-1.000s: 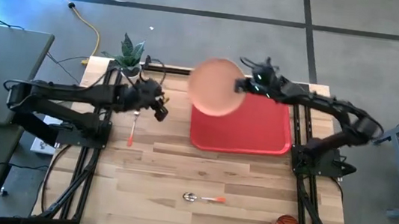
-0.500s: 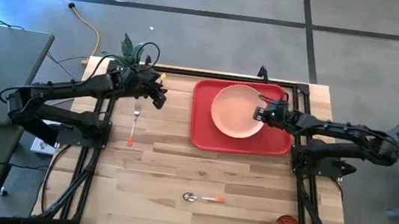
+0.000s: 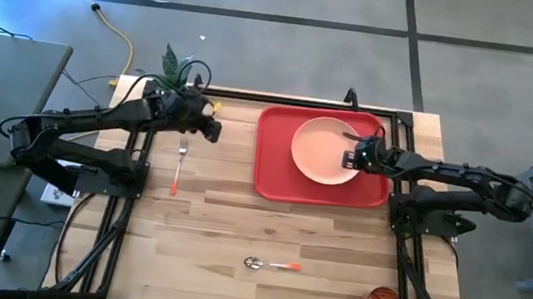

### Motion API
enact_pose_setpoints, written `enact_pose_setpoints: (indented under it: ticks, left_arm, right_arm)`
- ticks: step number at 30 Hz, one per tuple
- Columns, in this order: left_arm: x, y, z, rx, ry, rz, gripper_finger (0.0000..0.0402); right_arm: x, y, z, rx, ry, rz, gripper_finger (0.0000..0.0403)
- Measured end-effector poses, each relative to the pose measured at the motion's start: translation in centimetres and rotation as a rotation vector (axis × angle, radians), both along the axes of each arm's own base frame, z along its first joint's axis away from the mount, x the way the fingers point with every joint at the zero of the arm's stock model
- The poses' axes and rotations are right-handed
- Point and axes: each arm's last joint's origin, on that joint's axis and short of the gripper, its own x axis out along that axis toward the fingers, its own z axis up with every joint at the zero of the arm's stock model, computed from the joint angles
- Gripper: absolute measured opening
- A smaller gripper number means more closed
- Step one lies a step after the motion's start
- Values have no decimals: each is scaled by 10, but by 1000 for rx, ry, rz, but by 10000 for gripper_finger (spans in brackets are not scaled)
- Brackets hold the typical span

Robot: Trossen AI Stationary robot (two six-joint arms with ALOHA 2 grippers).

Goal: Pick and place plate/cup/fork/spoon on tray
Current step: Put the light pink plate on the red tray, then put the orange cup on the red tray to the top right of the light pink plate

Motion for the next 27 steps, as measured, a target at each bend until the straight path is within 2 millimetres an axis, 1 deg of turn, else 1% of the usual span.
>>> enact_pose_setpoints:
  ticks: [5,7,9,13,17,22,25,27]
  left_arm:
    - [-5,-3,-5,-80,37,57,140]
    - [-7,-5,-8,-132,43,76,140]
    - [-8,-9,-9,-168,52,84,140]
    - [-6,-15,-10,-179,60,62,140]
    - [-4,-15,-9,-148,58,39,140]
    - [2,-11,-3,-38,19,-20,140]
    - [6,-9,2,9,-27,-47,140]
    - [8,-10,3,18,-31,-97,140]
  right_arm:
    - [0,1,3,-4,-6,51,187]
    - [-1,2,4,4,8,49,201]
    - [-1,0,10,-12,36,53,207]
    - [8,-6,31,-68,58,99,208]
    - [15,-12,51,-119,45,93,200]
    - [20,-20,71,-88,-56,92,186]
    - [27,-21,86,-99,-102,147,175]
    - [34,-20,98,-113,-149,185,167]
